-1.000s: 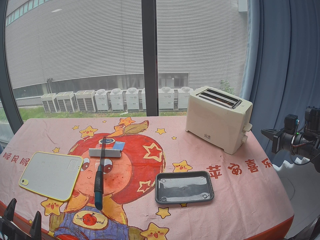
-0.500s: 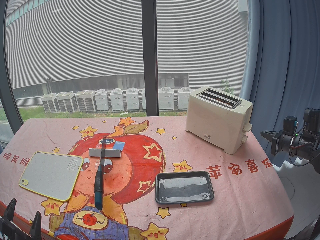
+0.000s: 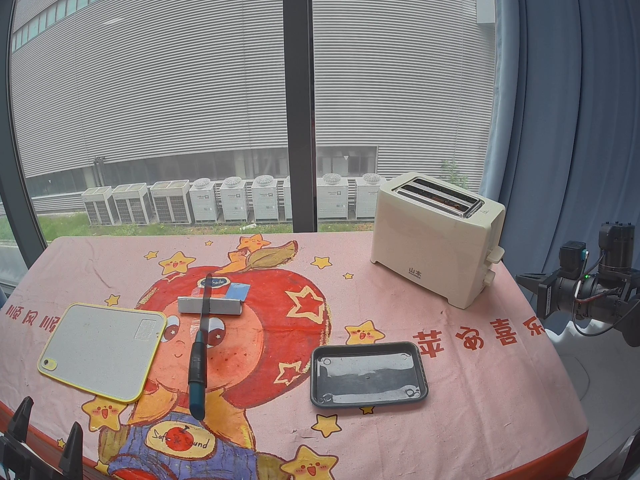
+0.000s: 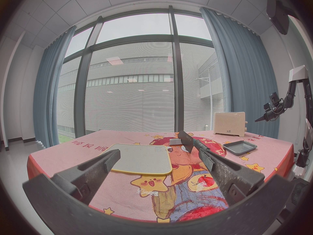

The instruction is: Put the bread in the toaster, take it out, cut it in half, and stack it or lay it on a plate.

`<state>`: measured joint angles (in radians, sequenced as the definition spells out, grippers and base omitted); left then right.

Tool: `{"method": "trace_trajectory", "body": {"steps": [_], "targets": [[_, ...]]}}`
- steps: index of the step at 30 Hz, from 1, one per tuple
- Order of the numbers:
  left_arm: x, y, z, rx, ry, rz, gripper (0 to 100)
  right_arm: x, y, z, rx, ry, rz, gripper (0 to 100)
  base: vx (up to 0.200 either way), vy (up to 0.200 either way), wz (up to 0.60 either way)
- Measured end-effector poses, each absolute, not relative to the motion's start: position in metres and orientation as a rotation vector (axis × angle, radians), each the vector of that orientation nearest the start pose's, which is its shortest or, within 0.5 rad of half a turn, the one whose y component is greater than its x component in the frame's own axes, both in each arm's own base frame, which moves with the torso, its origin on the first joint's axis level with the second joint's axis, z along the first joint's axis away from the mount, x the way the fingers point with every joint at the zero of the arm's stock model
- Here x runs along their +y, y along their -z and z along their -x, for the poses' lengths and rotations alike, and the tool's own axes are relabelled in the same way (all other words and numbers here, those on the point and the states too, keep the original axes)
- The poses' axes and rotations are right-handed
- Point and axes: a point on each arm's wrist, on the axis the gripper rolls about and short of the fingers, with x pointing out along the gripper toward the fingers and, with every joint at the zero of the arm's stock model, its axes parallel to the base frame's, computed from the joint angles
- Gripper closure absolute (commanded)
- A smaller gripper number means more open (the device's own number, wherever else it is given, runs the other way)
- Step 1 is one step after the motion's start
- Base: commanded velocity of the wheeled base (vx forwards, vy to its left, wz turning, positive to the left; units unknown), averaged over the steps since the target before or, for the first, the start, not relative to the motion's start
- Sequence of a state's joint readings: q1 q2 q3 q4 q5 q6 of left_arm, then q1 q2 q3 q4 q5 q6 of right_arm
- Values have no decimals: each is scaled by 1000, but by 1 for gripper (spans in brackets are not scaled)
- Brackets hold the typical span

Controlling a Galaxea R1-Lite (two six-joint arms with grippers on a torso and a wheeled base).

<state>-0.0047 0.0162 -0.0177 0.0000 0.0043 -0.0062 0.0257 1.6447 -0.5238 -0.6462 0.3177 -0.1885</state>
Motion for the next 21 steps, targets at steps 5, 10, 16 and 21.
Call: {"method": "trace_trajectory", "body": {"steps": [5, 10, 16, 21], "targets": [[0, -81, 23, -1, 0, 6, 0, 14, -123, -259, 462, -383, 108, 100, 0, 0, 0], [0, -81, 23, -1, 0, 6, 0, 13, -118, -264, 483, -382, 98, 100, 0, 0, 0], [0, -81, 23, -1, 0, 6, 0, 13, -110, -274, 505, -385, 81, 100, 0, 0, 0], [0, -81, 23, -1, 0, 6, 0, 13, -104, -284, 528, -373, 27, 100, 0, 0, 0]]}}
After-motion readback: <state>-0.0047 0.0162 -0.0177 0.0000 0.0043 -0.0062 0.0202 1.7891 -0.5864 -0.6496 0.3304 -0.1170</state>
